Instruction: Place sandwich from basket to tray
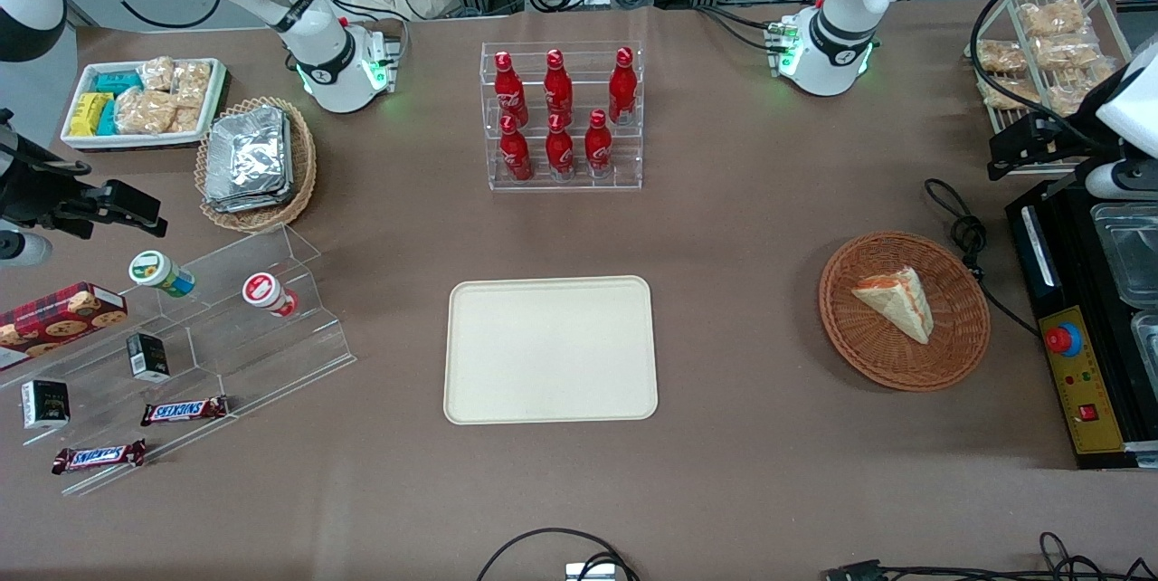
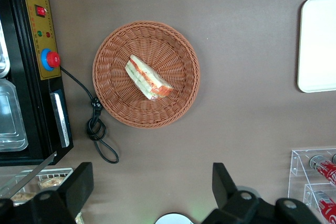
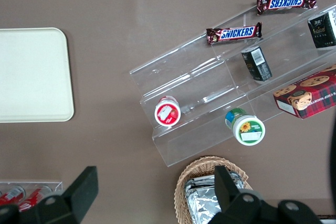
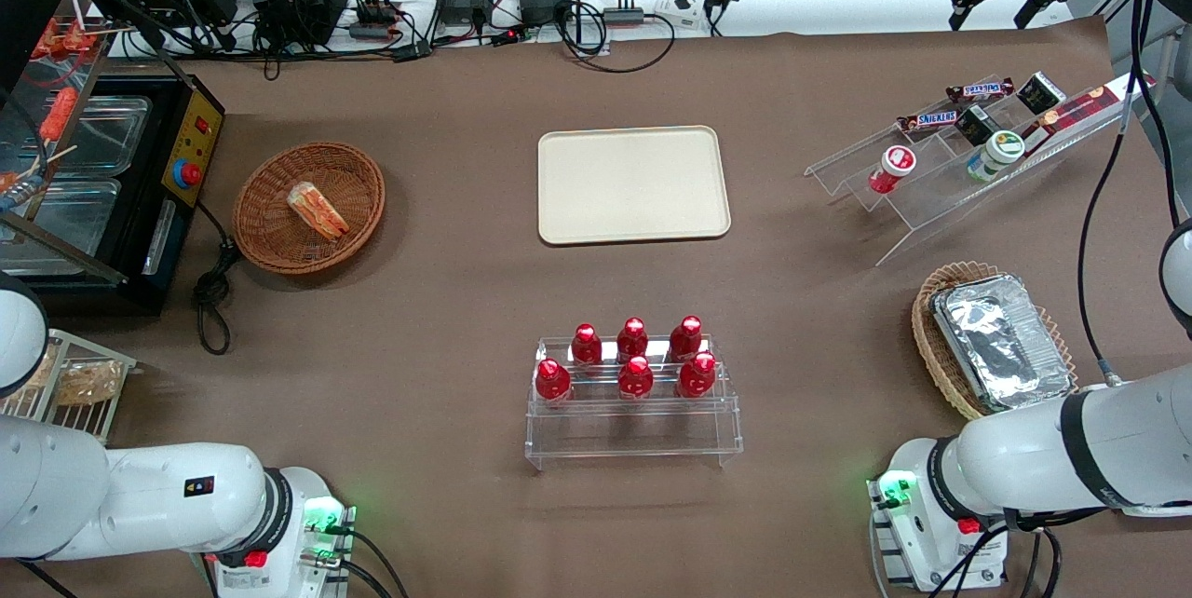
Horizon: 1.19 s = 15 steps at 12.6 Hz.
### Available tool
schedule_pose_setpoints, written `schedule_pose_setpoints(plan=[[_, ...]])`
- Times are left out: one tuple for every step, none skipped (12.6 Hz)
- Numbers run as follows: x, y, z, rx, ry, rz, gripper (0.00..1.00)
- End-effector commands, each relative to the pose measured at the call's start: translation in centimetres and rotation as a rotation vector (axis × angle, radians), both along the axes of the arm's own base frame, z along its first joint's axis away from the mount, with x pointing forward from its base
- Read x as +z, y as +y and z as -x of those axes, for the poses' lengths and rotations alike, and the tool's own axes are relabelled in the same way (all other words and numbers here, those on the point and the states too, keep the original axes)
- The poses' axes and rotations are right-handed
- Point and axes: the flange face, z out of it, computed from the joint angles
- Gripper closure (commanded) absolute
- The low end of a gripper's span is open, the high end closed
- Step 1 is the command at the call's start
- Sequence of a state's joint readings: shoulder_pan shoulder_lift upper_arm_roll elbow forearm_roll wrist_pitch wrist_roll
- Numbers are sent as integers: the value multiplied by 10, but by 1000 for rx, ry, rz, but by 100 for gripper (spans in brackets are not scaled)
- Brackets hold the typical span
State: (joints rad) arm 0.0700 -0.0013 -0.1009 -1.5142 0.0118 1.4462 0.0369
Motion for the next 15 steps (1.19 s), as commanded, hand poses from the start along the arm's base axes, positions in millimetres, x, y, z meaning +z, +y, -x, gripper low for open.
schedule_pose_setpoints(plan=[[-10, 6, -2, 19, 18, -15, 0], [-19, 6, -3, 46, 35, -18, 0], [-32, 6, -4, 90, 51, -22, 0], [-47, 8, -6, 144, 59, -28, 0], [-62, 17, -6, 207, 58, -32, 0], [-76, 23, -6, 245, 55, -35, 0], [-88, 27, -3, 277, 49, -38, 0], [-100, 36, -1, 328, 47, -41, 0], [-112, 39, 2, 378, 41, -44, 0], [-123, 38, 6, 414, 33, -48, 0], [-135, 40, 10, 448, 24, -50, 0], [-148, 45, 17, 490, 12, -52, 0], [-161, 44, 23, 523, 4, -54, 0], [-176, 44, 27, 559, -3, -56, 0], [-192, 44, 31, 595, -10, -57, 0]])
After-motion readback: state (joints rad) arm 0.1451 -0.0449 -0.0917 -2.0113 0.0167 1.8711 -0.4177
